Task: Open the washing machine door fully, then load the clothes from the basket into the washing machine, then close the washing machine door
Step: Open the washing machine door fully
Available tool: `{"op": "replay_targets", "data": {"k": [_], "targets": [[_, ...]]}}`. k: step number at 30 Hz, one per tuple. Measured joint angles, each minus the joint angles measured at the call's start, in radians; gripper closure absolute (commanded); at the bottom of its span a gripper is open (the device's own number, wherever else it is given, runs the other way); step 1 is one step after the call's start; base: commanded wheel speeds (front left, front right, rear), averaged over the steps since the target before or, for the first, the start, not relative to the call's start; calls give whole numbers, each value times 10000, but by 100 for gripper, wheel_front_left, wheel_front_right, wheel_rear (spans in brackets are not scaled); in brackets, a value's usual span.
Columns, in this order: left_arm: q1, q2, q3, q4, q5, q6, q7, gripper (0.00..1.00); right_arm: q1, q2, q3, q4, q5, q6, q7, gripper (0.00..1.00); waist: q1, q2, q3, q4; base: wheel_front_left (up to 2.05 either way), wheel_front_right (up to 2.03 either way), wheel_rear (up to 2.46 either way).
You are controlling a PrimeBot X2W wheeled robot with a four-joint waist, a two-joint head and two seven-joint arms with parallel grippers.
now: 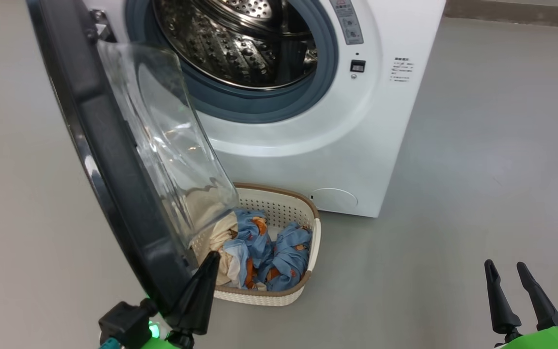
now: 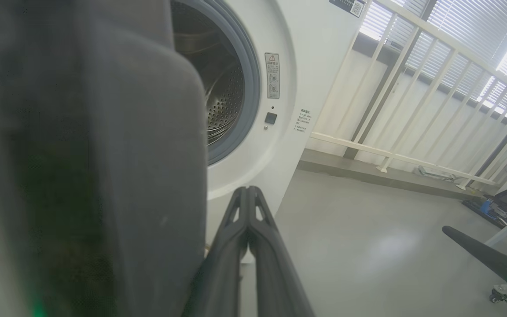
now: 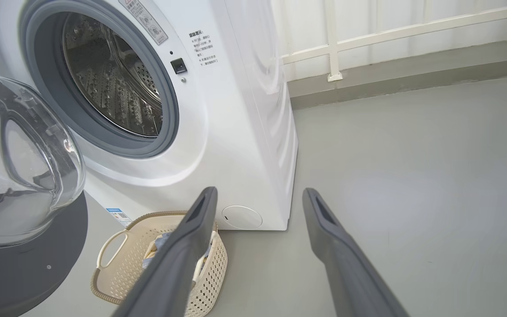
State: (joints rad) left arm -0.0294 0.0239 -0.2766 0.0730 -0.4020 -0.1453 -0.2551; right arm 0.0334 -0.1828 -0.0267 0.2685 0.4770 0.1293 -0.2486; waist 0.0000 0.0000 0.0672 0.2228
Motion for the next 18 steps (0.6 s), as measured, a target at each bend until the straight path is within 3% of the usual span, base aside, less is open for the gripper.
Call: {"op": "replay_targets", "data": {"k": [18], "targets": [[715, 84, 1114, -437, 286, 82, -2, 100, 222, 0, -98, -65, -167, 0, 0, 0, 0, 0, 5, 1027, 0, 0, 0]]}}
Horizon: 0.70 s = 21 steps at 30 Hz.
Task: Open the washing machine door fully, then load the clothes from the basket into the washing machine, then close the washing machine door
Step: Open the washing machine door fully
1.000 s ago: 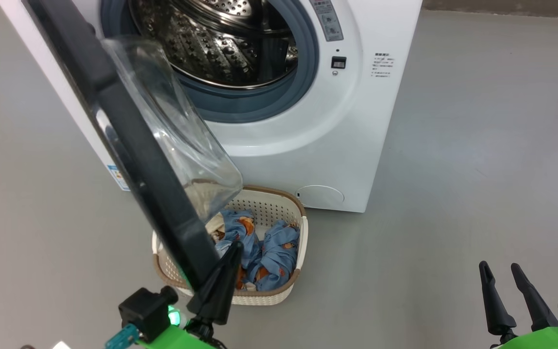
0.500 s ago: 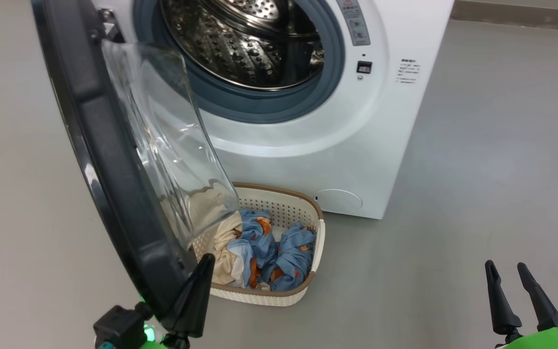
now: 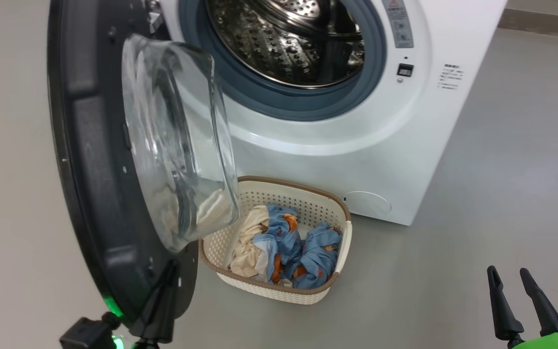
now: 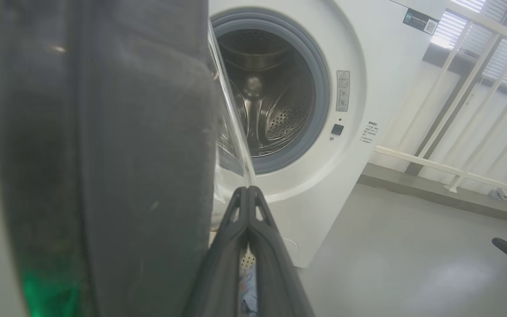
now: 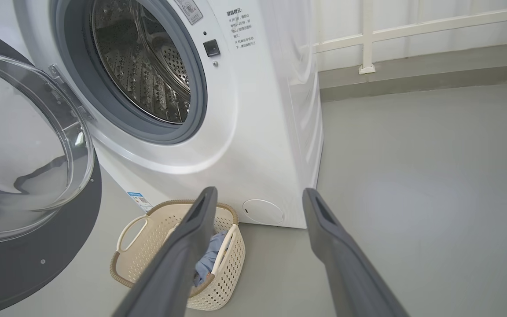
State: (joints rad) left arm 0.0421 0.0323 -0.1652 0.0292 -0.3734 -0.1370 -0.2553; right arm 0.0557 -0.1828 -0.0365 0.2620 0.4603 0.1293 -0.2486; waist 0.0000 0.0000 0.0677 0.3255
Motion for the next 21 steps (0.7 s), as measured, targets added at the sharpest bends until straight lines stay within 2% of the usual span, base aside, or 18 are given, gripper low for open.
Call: {"op": "replay_targets", "data": {"k": [11, 21], "targets": [[-2, -4, 1110, 29, 282, 284, 2, 100, -2, 0, 19, 2, 0, 0, 0, 0, 0, 1, 69, 580, 0, 0, 0], [-421, 138, 2391, 468, 437, 355, 2, 100, -2, -2, 56, 2, 0, 0, 0, 0, 0, 0, 118, 750, 0, 0, 0]]}}
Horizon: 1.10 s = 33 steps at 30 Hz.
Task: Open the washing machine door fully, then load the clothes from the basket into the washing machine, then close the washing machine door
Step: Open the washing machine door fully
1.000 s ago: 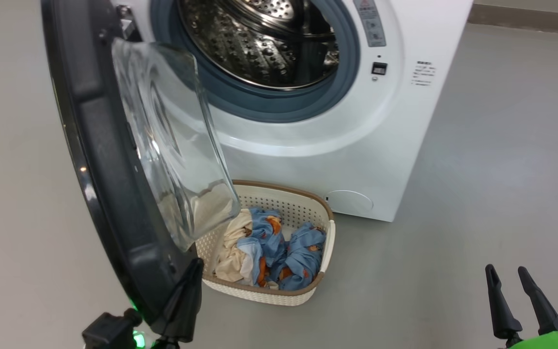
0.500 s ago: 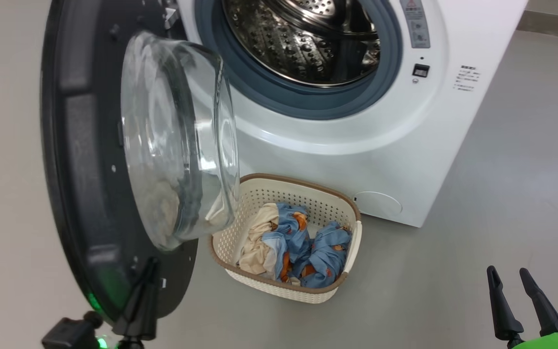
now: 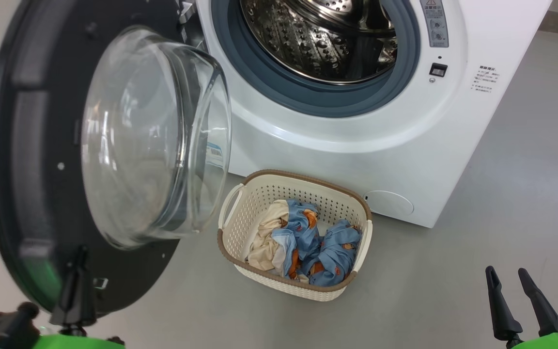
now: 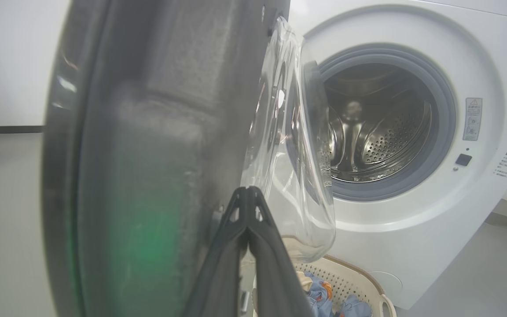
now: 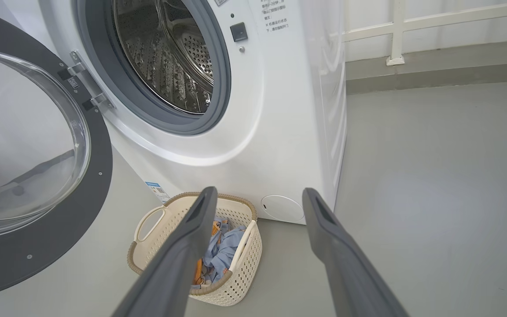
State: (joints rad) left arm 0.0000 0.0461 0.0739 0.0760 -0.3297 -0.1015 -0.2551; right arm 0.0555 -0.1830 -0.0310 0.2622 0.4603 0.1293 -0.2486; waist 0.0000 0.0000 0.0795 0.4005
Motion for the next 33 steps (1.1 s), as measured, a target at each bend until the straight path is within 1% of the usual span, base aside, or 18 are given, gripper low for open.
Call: {"op": "replay_targets", "data": {"k": [7, 19, 26, 33], "targets": [[-697, 171, 784, 606, 35, -4, -2, 100, -3, -27, 8, 0, 0, 0, 0, 0, 0, 0, 160, -2, 0, 0, 0], [-1747, 449, 2173, 1841, 395, -10, -2, 100, -31, -132, 31, -2, 0, 0, 0, 0, 0, 0, 464, -93, 0, 0, 0], [-2513, 750, 2878, 2638, 648, -63, -2, 100, -45, -303, 56, -17, -10, 0, 2, 0, 0, 0, 723, -105, 0, 0, 0], [-3458, 1221, 3440, 3661, 815, -178, -2, 100, -311, -456, 105, -90, -12, 0, 0, 0, 0, 0, 1092, -131, 0, 0, 0]]}}
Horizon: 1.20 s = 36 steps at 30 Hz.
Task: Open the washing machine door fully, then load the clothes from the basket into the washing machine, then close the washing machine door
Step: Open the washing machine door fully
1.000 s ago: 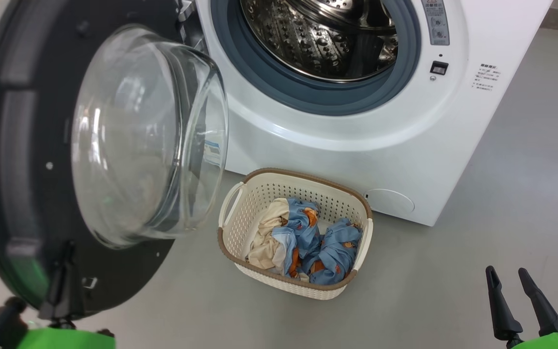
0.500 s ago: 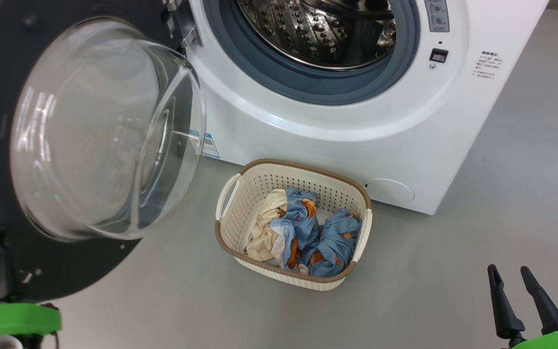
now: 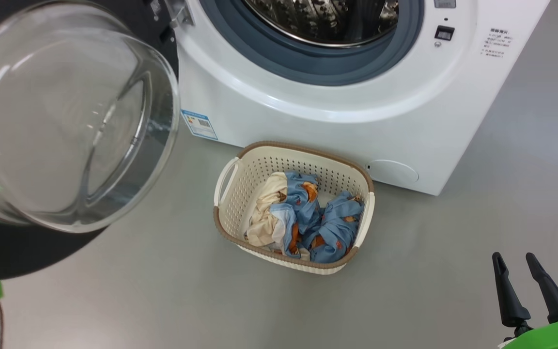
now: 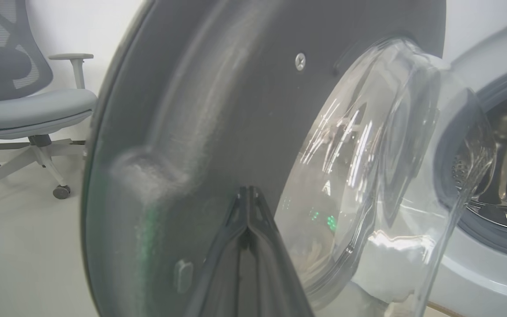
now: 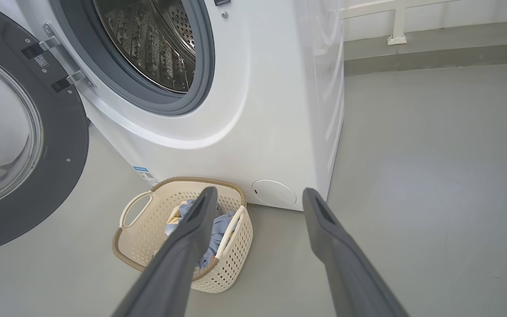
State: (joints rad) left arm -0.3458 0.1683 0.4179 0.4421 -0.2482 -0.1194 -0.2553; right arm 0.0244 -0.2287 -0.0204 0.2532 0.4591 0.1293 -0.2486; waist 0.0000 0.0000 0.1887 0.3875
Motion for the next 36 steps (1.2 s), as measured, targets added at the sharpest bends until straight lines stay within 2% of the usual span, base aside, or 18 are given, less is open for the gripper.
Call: {"op": "replay_targets", "data": {"k": [22, 36], "targets": [[-2500, 1584, 1484, 2709, 357, -100, 0, 100, -802, -529, 305, -130, -109, 0, 0, 0, 0, 0, 1247, -463, 0, 0, 0], [-3012, 1822, 1733, 3099, 512, -100, -2, 100, -1158, -598, 372, -155, -113, 0, 0, 0, 0, 0, 1568, -599, 0, 0, 0]]}}
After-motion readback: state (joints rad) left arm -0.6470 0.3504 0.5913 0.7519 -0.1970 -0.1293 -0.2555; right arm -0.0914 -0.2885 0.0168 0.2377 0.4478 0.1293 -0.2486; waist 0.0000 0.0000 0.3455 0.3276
